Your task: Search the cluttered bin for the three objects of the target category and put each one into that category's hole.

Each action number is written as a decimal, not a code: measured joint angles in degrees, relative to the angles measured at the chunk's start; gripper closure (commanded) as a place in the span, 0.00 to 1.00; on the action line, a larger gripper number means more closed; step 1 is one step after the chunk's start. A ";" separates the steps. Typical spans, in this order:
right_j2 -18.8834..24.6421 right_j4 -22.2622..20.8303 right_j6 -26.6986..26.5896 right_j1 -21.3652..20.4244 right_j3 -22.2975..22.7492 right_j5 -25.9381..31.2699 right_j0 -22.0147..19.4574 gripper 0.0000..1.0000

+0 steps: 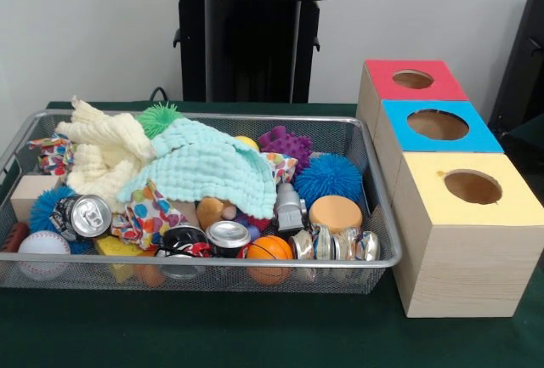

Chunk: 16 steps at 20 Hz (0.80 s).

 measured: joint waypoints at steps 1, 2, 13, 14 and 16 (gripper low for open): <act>-0.02 0.00 0.00 -0.22 -0.39 1.74 0.19 0.00; -0.02 0.00 0.00 -0.33 -0.56 2.50 0.26 0.00; -0.36 0.00 0.00 -3.33 -4.19 12.15 0.59 0.00; -0.43 -0.01 0.00 -3.41 -4.17 12.09 0.63 0.00; -0.80 0.00 0.01 -3.55 -4.18 11.89 1.04 0.00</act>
